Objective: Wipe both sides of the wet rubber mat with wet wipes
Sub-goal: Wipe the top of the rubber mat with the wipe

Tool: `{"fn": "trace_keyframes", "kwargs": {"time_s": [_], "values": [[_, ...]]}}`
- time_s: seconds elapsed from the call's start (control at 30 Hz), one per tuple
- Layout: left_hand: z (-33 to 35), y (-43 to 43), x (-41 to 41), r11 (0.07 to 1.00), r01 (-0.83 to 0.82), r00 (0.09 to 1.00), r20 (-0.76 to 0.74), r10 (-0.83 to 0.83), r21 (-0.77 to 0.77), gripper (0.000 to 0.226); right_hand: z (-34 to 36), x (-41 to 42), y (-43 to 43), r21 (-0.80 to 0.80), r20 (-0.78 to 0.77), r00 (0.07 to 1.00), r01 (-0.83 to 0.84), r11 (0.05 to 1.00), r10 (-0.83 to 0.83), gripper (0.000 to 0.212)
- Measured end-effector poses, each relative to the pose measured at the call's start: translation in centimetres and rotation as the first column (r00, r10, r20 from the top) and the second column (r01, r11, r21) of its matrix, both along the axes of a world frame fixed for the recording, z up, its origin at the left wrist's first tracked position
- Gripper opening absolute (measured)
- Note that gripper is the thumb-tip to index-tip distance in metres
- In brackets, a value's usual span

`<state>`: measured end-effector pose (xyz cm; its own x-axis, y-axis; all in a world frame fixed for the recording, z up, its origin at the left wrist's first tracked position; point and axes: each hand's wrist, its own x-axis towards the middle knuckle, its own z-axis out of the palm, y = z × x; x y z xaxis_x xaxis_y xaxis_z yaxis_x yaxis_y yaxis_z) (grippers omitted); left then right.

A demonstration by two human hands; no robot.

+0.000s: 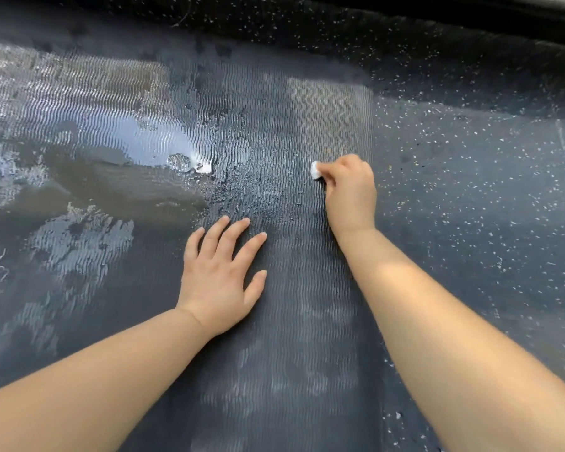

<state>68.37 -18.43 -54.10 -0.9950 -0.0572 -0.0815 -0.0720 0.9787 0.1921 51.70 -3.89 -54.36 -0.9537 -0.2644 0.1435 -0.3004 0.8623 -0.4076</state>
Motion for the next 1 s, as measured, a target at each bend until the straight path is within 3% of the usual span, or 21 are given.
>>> {"fn": "trace_keyframes", "kwargs": {"time_s": [0.13, 0.23, 0.4, 0.47, 0.6, 0.67, 0.73, 0.83, 1.0], "values": [[0.1, -1.3, -4.8, 0.997, -0.069, 0.993, -0.100, 0.071, 0.016, 0.050, 0.1, 9.0, 2.7, -0.106, -0.019, 0.985, -0.175, 0.979, 0.174, 0.015], [-0.6, -2.1, -8.4, 0.985, -0.169, 0.984, -0.055, 0.171, 0.032, 0.051, 0.3, 12.9, 5.0, -0.105, 0.001, 0.945, -0.324, 0.940, 0.326, 0.018], [-2.1, -2.3, -9.2, 0.975, -0.219, 0.975, -0.047, 0.217, -0.026, 0.054, 1.0, 8.8, 4.6, -0.083, 0.017, 0.868, -0.494, 0.866, 0.497, 0.027], [-2.0, -2.2, -9.2, 0.976, -0.217, 0.975, -0.042, 0.216, -0.011, 0.058, 0.9, 3.5, 2.6, -0.072, -0.020, 0.897, -0.442, 0.894, 0.442, 0.023], [-1.7, -2.2, -9.4, 0.977, -0.213, 0.976, -0.039, 0.213, 0.001, 0.061, 0.3, -7.8, -2.3, -0.084, 0.012, 0.989, -0.144, 0.986, 0.145, 0.017], [-1.5, -2.2, -9.5, 0.974, -0.225, 0.974, -0.035, 0.225, 0.010, 0.061, -0.1, -9.7, -3.9, -0.110, 0.036, 0.999, -0.026, 0.994, 0.030, 0.020], [-1.2, -2.2, -9.4, 0.973, -0.228, 0.973, -0.035, 0.228, 0.025, 0.060, -0.3, -8.2, -4.4, -0.099, 0.003, 1.000, -0.012, 0.995, 0.012, 0.019], [-0.9, -2.3, -9.5, 0.972, -0.229, 0.972, -0.038, 0.230, 0.048, 0.057, -0.3, -2.0, -3.0, -0.124, -0.060, 0.983, -0.177, 0.976, 0.171, 0.012], [-0.7, -2.3, -9.5, 0.973, -0.225, 0.973, -0.043, 0.228, 0.055, 0.056, 0.5, 4.0, 1.1, -0.109, 0.004, 0.864, -0.500, 0.859, 0.503, 0.019]]}}
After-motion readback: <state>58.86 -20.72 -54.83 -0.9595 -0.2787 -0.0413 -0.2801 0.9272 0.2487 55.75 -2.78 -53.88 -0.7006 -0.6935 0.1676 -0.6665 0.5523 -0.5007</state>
